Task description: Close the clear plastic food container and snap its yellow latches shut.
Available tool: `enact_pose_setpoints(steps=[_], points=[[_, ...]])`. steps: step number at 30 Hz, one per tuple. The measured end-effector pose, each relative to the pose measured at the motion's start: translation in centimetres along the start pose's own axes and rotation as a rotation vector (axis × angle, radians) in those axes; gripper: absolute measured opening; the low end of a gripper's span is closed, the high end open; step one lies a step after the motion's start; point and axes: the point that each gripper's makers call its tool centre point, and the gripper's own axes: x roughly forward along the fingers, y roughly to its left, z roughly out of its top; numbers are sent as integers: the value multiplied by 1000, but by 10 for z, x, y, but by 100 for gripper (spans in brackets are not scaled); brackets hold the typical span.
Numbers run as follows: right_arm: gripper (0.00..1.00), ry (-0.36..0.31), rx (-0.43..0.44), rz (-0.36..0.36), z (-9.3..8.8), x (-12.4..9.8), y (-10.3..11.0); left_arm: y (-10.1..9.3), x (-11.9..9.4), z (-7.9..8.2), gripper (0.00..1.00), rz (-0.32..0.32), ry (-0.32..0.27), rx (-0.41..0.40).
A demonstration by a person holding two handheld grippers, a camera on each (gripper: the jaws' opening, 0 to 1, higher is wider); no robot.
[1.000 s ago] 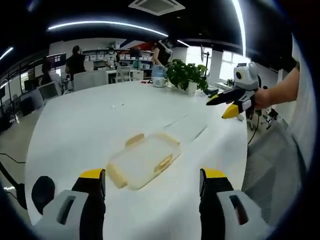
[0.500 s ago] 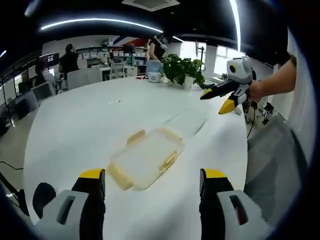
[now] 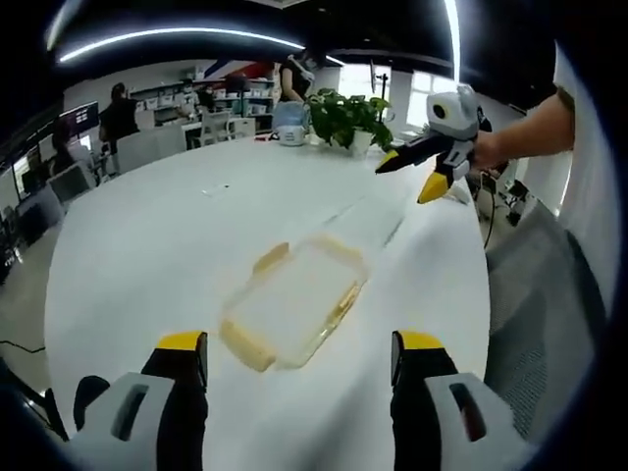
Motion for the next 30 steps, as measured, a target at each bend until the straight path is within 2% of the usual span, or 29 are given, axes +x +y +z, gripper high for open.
enact_pose_setpoints(steps=[7,10,12,23,28,30], points=[[60,30,-55,40,1,9,-1,8,4,0,76,-18,27,40],[60,21,-37,63,6,12,0,9,6,-4,76,-35,55,80],[60,32,-58,67,6,16,-1,10,8,-6,76,-43,74,104],[60,54,-100,129,16,33,0,17,17,-9,73,-85,116,169],[59,77,-148,165,16,41,4,19,23,-13,71,-117,151,208],[59,91,-176,179,15,45,6,22,24,-9,71,-114,144,215]])
